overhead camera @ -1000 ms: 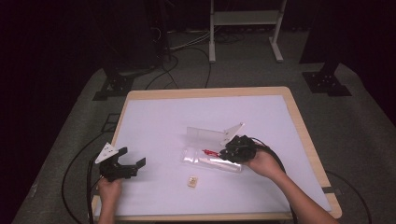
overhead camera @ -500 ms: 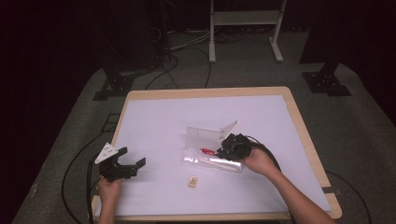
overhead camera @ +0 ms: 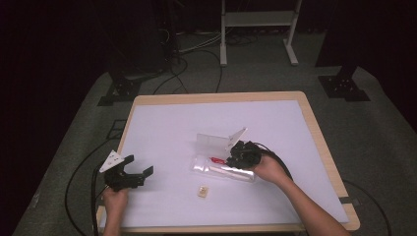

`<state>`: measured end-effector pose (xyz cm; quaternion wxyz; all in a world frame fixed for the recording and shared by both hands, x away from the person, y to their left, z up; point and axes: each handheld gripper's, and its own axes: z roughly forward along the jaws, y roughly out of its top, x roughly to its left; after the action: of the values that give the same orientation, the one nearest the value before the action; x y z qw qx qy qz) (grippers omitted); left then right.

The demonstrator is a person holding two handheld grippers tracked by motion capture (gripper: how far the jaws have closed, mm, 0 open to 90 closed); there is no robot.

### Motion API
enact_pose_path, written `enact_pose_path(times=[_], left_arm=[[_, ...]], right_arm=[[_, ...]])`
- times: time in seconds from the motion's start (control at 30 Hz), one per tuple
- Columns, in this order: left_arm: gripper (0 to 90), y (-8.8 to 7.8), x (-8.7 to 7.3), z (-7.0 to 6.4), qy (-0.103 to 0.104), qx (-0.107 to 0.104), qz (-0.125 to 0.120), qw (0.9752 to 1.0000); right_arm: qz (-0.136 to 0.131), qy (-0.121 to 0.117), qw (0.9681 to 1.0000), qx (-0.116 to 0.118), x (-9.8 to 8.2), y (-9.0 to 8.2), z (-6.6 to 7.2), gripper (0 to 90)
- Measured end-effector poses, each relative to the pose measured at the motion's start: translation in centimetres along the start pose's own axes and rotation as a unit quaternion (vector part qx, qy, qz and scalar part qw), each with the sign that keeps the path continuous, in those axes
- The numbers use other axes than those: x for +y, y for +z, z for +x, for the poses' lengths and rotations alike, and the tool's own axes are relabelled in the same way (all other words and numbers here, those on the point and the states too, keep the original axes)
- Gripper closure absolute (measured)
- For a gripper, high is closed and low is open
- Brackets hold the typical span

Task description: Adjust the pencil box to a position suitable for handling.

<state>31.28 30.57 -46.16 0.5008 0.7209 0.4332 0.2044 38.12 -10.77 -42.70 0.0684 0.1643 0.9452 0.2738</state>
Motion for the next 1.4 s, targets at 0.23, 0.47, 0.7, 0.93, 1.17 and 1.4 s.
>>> enact_pose_path(times=[0.23,0.47,0.7,0.93,1.17,1.4], left_arm=[[0.0,0.0,0.0,0.0,0.0,0.0,0.0,1.0],[0.0,0.0,0.0,0.0,0.0,0.0,0.001,1.0],[0.0,0.0,0.0,0.0,0.0,0.0,0.0,1.0],[0.0,0.0,0.0,0.0,0.0,0.0,0.001,1.0],[0.0,0.0,0.0,0.0,0.0,0.0,0.002,1.0],[0.0,0.0,0.0,0.0,0.0,0.0,0.001,1.0]], right_arm=[[0.005,0.008,0.9999,0.005,-0.1,0.6,-0.3,78.9],[0.014,0.012,0.9998,0.01,-0.2,1.2,-0.4,78.9],[0.019,0.016,0.9996,0.013,-0.3,1.5,-0.5,78.9],[0.02,0.013,0.9996,0.016,-0.4,1.8,-0.5,78.9],[0.02,0.013,0.9996,0.017,-0.4,1.9,-0.5,78.9],[0.021,0.016,0.9995,0.019,-0.6,2.0,-0.6,78.9]])
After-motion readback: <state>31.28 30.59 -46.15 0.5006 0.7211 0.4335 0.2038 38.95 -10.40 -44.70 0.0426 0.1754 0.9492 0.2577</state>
